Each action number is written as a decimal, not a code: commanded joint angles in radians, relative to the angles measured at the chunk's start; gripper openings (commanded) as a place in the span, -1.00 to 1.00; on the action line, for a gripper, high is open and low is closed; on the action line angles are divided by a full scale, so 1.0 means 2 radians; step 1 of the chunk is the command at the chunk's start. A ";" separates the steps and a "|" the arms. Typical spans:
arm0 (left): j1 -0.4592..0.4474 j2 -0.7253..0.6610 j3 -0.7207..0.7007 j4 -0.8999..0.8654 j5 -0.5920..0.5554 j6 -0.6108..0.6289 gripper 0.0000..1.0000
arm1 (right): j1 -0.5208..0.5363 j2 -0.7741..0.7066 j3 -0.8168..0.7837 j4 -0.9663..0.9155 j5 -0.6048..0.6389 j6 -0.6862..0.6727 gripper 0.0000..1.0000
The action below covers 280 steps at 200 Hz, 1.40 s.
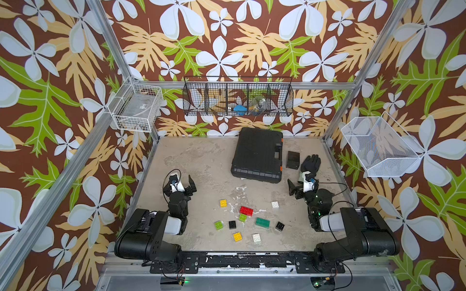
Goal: Assemble a giraffe with lego
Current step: Pick up the lego brick from the center of the board.
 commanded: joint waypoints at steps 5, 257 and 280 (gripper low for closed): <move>0.000 0.000 0.000 0.015 0.000 -0.001 0.99 | 0.000 -0.002 0.000 0.014 0.001 -0.002 1.00; -0.032 -0.033 0.024 -0.037 -0.081 0.021 1.00 | 0.003 -0.052 0.109 -0.230 0.194 0.075 1.00; -0.037 -0.104 0.078 -0.172 -0.056 0.026 0.99 | 0.002 -0.065 0.169 -0.338 0.179 0.078 0.99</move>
